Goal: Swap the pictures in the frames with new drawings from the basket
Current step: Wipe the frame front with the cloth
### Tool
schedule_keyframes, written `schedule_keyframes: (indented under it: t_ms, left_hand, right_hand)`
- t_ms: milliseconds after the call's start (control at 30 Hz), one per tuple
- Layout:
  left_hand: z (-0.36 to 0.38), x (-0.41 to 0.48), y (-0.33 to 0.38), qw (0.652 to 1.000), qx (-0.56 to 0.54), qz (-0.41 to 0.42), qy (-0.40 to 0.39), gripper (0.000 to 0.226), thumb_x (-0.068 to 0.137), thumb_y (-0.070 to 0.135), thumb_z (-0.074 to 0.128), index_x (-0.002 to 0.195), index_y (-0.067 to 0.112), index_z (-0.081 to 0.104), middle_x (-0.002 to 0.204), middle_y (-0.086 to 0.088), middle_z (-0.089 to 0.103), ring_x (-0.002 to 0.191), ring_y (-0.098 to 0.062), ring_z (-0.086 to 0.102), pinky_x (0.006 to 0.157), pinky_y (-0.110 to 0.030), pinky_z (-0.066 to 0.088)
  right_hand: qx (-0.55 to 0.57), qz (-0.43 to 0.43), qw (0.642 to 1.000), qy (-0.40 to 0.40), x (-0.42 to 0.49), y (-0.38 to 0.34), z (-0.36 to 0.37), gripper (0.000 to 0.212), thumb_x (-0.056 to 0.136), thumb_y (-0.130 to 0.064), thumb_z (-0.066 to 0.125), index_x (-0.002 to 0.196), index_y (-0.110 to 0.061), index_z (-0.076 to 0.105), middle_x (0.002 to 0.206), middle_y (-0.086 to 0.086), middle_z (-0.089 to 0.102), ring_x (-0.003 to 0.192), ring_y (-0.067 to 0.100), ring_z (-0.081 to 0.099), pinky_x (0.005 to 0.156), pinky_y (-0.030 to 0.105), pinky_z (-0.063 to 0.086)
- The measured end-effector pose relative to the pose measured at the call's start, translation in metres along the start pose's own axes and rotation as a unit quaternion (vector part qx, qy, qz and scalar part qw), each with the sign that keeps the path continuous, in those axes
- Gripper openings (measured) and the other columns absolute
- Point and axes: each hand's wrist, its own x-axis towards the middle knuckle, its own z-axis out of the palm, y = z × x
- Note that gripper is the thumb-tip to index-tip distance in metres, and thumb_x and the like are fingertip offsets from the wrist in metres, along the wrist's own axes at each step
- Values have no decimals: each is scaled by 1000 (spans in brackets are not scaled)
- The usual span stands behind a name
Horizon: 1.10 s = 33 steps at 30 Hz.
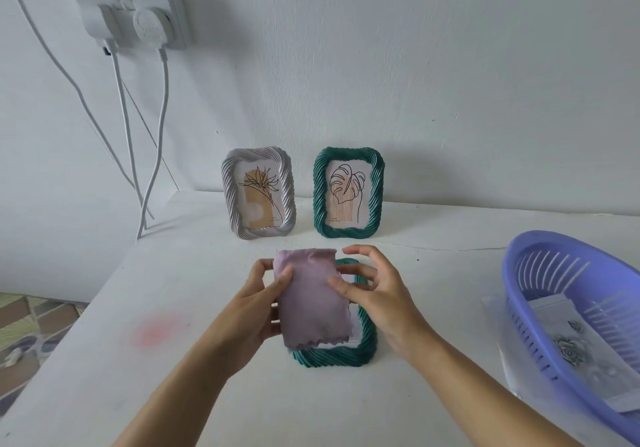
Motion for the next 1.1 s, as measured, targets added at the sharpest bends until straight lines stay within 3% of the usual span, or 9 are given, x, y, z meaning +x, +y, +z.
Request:
schedule_keyframes:
  t_ms: [100, 200, 367, 500, 567, 667, 833, 1000, 1100]
  left_hand:
    - [-9, -6, 9, 997, 46, 48, 25, 28, 96, 29, 55, 118, 28, 38, 101, -23, 72, 82, -32, 70, 66, -43, 57]
    - [-31, -5, 16, 981, 122, 121, 94, 24, 103, 20, 49, 115, 33, 34, 85, -27, 69, 64, -31, 63, 55, -38, 49]
    - [-86, 2, 29, 943, 227, 147, 194, 15, 104, 15, 49, 109, 28, 53, 80, -23, 68, 53, -26, 58, 47, -30, 42]
    - [-128, 9, 35, 845, 426, 160, 280, 31, 95, 10, 56, 100, 40, 59, 77, -3, 70, 65, -28, 64, 61, -36, 49]
    - [-141, 8, 39, 778, 521, 154, 316, 33, 90, 10, 57, 100, 41, 60, 79, 4, 70, 70, -25, 65, 65, -35, 51]
    - [-141, 7, 44, 733, 584, 142, 319, 28, 90, 13, 49, 95, 39, 60, 67, 8, 66, 61, -22, 64, 61, -35, 53]
    - [-132, 29, 19, 705, 639, 116, 286, 7, 96, 27, 50, 96, 30, 56, 79, -1, 61, 78, -34, 60, 65, -37, 46]
    - [-119, 44, -14, 722, 638, 113, 242, 48, 87, 11, 56, 131, 27, 49, 108, -10, 57, 87, -39, 61, 66, -37, 42]
    - [-115, 42, -18, 737, 601, 179, 251, 28, 94, 19, 54, 120, 29, 51, 107, -2, 54, 80, -37, 60, 65, -38, 48]
  right_hand:
    - [9, -28, 999, -18, 1, 0, -2, 46, 80, -17, 81, 118, -24, 56, 112, -4, 71, 85, 30, 73, 83, 34, 60]
    - [-25, -59, 998, -9, 3, 7, -10, 36, 86, -14, 75, 115, -25, 57, 110, -7, 69, 85, 24, 73, 84, 32, 58]
    - [-301, -163, 937, 72, 18, 48, -27, 30, 87, -19, 72, 111, -30, 58, 111, -18, 62, 108, 4, 57, 94, 18, 45]
    - [-416, -184, 885, 98, 22, 72, -32, 30, 90, -29, 66, 118, -29, 55, 117, -13, 57, 113, 12, 52, 97, 36, 44]
    - [-442, -177, 874, 100, 21, 81, -32, 27, 91, -35, 62, 117, -29, 54, 119, -13, 57, 115, 13, 52, 97, 37, 42]
    - [-459, -181, 864, 103, 19, 91, -32, 27, 90, -41, 57, 115, -29, 54, 123, -13, 54, 118, 10, 51, 98, 30, 32]
    - [-449, -187, 867, 108, 18, 93, -34, 28, 90, -33, 67, 116, -27, 56, 125, -16, 52, 121, 5, 47, 101, 22, 23]
    - [-435, -188, 874, 112, 19, 94, -35, 29, 88, -34, 70, 114, -28, 57, 125, -18, 55, 120, 4, 49, 102, 27, 30]
    - [-435, -184, 874, 113, 18, 93, -35, 29, 88, -34, 70, 113, -28, 58, 124, -17, 55, 119, 4, 50, 102, 28, 32]
